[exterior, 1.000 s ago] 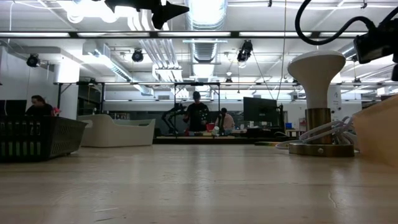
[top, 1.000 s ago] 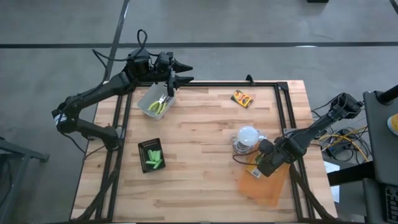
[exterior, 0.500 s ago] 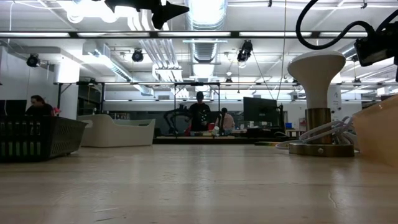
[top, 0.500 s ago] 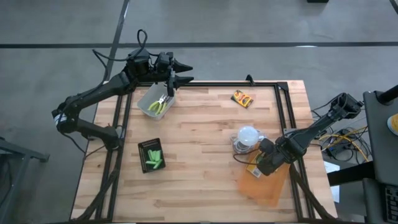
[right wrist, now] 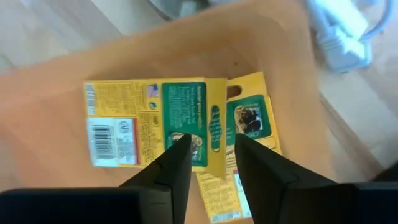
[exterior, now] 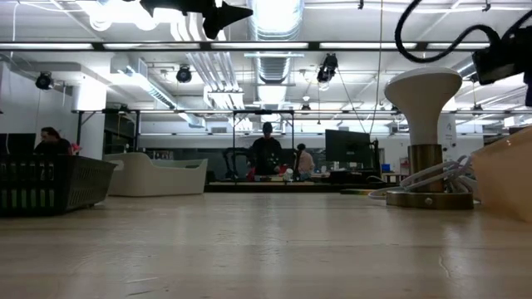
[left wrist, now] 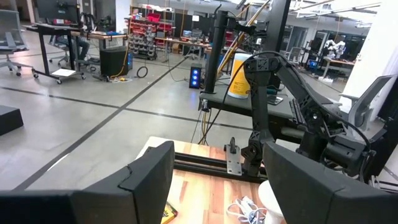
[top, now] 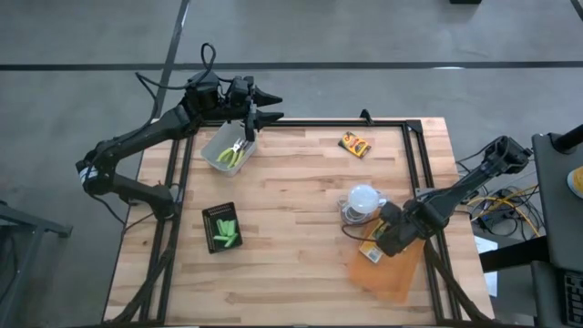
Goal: Pick & Place School Supplies
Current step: Put the yellow yellow crayon box into the orange bin
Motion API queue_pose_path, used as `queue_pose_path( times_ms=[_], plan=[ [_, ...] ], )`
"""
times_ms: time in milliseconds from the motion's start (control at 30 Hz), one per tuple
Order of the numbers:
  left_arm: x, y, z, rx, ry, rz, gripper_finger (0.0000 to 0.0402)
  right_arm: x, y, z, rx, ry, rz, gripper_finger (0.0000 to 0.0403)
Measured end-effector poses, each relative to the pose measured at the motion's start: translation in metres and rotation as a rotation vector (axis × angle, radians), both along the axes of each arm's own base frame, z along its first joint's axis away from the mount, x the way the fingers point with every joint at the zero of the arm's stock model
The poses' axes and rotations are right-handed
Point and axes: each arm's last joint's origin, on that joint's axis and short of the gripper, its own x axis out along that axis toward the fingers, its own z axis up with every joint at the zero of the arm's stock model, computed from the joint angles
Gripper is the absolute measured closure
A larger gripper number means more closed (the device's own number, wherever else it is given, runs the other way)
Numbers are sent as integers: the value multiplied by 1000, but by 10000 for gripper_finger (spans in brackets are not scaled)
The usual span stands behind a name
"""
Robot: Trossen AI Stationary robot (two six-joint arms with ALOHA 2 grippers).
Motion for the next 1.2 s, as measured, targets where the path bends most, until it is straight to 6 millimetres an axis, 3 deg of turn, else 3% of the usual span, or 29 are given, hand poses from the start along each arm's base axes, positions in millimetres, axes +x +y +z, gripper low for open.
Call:
queue_pose_path(
  times_ms=[133,333,500,633,933,1200],
  plan=[
    [0,0,0,0,0,0,149,2,0,28,-35,2,-12,278],
    [0,0,0,0,0,0,149,2,-4,97,-115,-68,-76,286],
    [0,0,0,0,0,0,149,-2,-13,146,-209,-237,-197,294],
    [0,0,0,0,0,0,149,-6,-22,174,-263,-428,-313,296],
    [0,0,0,0,0,0,149,-12,-52,189,-352,-559,-485,292],
    [0,0,0,0,0,0,149,23,-83,191,-379,-615,-523,272]
  ],
)
